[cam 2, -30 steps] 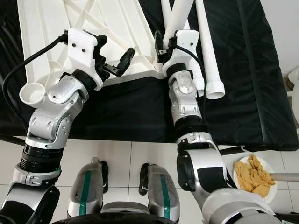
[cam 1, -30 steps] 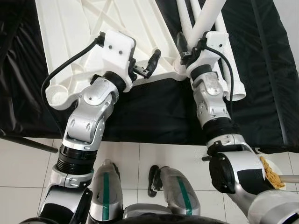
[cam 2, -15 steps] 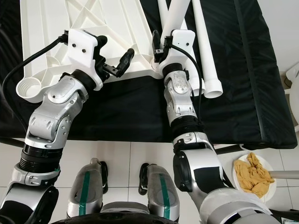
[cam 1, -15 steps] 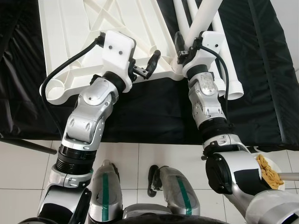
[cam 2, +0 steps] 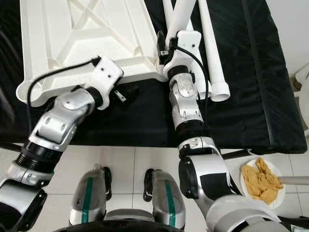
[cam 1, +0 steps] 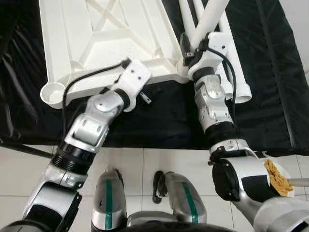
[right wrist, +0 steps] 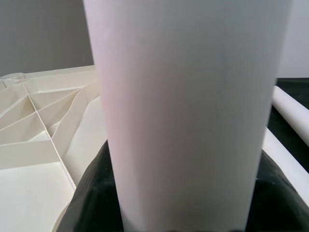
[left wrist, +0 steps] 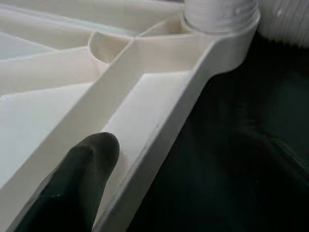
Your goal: Building children table
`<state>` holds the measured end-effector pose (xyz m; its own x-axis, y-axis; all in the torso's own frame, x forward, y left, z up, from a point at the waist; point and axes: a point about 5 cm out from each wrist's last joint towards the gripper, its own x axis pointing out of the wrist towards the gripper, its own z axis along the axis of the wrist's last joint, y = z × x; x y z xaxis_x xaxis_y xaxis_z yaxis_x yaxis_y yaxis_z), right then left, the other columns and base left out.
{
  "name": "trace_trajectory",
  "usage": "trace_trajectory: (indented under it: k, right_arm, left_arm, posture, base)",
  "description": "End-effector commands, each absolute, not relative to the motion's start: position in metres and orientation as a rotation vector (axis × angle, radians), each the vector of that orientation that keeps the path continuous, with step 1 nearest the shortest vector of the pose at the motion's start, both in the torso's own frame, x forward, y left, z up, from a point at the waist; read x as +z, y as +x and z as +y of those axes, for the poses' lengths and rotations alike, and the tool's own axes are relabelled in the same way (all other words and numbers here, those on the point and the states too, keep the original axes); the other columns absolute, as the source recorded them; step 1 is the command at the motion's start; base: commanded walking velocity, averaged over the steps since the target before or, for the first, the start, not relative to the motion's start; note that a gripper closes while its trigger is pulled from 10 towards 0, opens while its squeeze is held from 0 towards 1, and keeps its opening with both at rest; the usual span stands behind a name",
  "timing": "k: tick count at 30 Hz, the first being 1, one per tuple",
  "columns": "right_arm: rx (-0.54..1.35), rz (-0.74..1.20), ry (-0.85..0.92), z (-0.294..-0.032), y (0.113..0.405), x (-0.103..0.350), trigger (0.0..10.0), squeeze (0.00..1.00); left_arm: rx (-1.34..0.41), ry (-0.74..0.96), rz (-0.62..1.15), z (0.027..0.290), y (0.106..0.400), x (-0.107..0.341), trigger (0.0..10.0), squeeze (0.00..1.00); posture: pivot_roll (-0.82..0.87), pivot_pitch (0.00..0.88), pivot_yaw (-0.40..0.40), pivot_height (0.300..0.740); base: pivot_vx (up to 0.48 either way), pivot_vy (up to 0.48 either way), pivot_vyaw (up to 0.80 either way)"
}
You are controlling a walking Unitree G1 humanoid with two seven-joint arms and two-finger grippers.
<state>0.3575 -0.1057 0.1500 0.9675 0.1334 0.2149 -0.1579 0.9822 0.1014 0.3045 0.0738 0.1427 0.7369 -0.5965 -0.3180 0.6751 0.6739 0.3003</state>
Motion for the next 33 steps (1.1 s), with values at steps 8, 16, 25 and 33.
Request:
trace_trajectory:
  k: [8, 16, 25, 33]
  right_arm:
    - [0.112, 0.002, 0.14, -0.108, 0.342, 0.099, 10.0, 0.0]
    - [0.109, 0.001, 0.14, -0.109, 0.343, 0.1, 10.0, 0.0]
    - [0.104, 0.002, 0.137, -0.11, 0.343, 0.1, 10.0, 0.0]
    - [0.082, -0.001, 0.141, -0.11, 0.341, 0.1, 10.0, 0.0]
  left_arm:
    - [-0.694, 0.467, 0.29, 0.073, 0.315, 0.128, 10.0, 0.0]
    - [-0.721, 0.448, 0.298, 0.076, 0.318, 0.128, 0.0, 0.0]
    - [-0.787, 0.409, 0.288, 0.074, 0.31, 0.131, 0.0, 0.0]
    - [-0.784, 0.39, 0.285, 0.072, 0.308, 0.133, 0.0, 0.0]
  posture:
    - [0.1, 0.119, -0.045, 0.74]
    - [0.1, 0.121, -0.044, 0.74]
    - [0.1, 0.124, -0.045, 0.74]
    - [0.1, 0.129, -0.044, 0.74]
  base:
    - [0.0, 0.0, 0.0]
    - [0.0, 0.0, 0.0]
    - [0.0, 0.0, 0.0]
    - [0.0, 0.0, 0.0]
